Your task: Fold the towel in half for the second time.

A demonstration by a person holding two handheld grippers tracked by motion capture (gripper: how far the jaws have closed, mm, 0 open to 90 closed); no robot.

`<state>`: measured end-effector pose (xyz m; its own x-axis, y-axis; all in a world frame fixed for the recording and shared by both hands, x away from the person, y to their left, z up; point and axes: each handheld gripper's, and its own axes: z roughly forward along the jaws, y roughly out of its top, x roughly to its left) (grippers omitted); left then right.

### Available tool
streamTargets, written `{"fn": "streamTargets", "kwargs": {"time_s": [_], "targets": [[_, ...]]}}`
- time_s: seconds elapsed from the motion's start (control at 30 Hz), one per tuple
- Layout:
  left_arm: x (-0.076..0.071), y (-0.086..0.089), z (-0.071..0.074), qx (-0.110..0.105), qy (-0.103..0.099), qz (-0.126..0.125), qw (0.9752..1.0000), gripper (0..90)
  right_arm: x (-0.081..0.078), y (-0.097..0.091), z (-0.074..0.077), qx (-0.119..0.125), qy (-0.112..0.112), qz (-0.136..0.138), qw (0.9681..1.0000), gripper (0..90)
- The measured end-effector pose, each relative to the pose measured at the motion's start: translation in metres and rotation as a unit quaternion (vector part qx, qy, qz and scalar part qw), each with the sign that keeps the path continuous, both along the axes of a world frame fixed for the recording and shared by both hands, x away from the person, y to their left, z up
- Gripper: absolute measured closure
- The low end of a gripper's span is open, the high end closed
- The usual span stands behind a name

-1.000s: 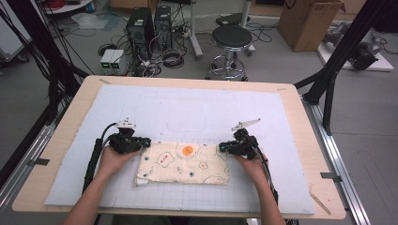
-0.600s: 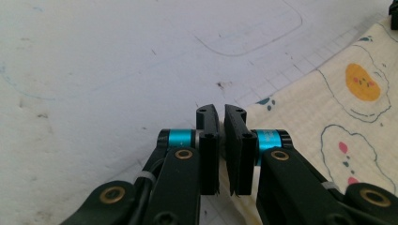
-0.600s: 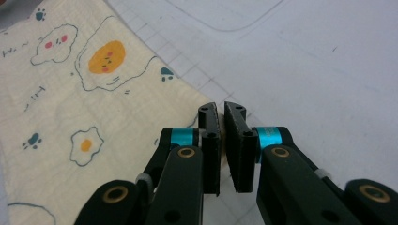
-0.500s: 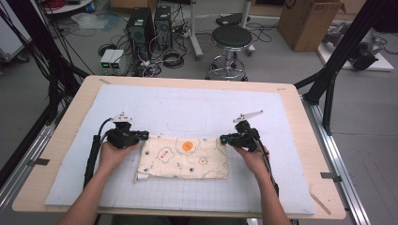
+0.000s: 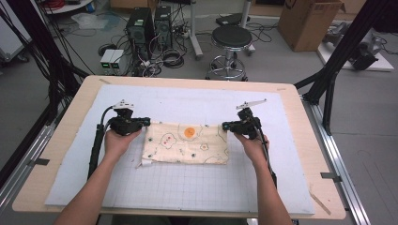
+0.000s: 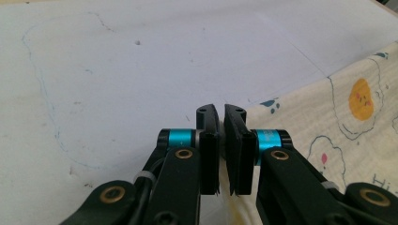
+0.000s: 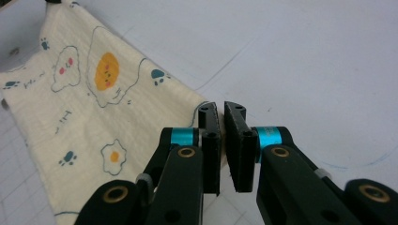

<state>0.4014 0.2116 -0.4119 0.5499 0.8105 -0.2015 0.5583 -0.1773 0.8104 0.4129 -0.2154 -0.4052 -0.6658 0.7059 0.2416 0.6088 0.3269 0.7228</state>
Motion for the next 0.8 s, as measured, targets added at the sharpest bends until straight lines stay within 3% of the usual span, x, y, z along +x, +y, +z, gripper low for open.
{"fn": "streamTargets", "kwargs": {"time_s": [0.1,0.4,0.8], "targets": [[0.002,-0.001,-0.004,0.000,0.006,0.004,1.0000,84.2,0.003,0.000,-0.006,0.005,0.012,-0.010,0.9999,85.3],[0.001,0.003,-0.004,0.005,0.007,-0.005,1.0000,84.3,0.004,0.001,-0.010,0.014,0.019,-0.006,0.9997,85.2],[-0.010,0.005,-0.003,0.004,-0.006,-0.013,0.9999,84.3,-0.004,0.000,-0.008,0.020,0.009,-0.003,0.9997,85.3]]}}
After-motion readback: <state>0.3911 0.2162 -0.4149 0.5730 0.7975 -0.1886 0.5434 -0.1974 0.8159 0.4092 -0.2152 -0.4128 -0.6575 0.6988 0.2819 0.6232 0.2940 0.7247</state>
